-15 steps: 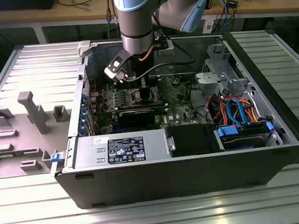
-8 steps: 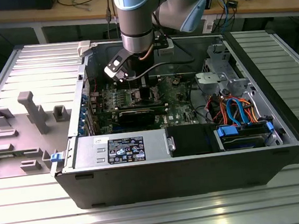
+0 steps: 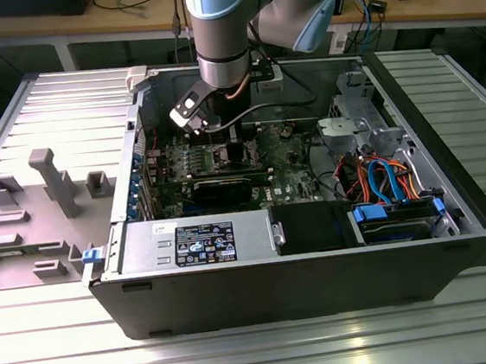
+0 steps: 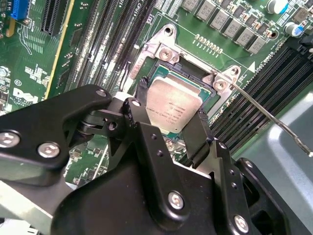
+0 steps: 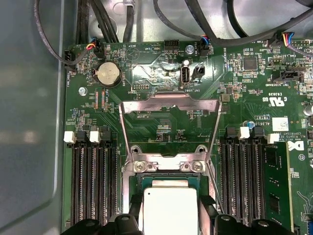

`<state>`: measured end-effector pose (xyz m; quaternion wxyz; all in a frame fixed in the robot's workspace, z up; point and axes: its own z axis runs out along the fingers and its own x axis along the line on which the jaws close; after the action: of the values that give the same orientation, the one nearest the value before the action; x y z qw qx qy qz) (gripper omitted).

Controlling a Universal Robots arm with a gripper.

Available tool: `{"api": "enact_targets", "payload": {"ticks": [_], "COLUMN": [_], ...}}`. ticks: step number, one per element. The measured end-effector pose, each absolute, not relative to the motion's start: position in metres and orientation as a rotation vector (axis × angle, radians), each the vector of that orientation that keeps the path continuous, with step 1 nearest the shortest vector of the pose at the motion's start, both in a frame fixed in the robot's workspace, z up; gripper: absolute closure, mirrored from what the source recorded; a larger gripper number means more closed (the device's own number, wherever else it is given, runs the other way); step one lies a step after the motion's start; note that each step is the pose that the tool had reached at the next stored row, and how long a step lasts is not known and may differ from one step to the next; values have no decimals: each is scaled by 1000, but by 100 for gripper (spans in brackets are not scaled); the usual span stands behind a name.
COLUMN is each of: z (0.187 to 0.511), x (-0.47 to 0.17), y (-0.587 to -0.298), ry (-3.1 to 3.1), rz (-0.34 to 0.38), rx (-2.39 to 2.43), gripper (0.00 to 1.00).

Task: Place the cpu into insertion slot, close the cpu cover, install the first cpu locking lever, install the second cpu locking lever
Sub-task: 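Place the cpu into insertion slot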

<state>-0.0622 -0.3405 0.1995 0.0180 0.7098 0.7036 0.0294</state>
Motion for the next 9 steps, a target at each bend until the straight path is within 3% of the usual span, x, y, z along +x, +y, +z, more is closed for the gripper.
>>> {"api": "enact_targets", "payload": {"ticks": [5, 6, 9], "z": [199, 199, 198], "x": [-62, -62, -62], "y": [-340, -340, -340], "ry": [2185, 2186, 2186], "rz": [92, 92, 94], "rx": [2205, 2205, 2206], "gripper": [45, 39, 39]}}
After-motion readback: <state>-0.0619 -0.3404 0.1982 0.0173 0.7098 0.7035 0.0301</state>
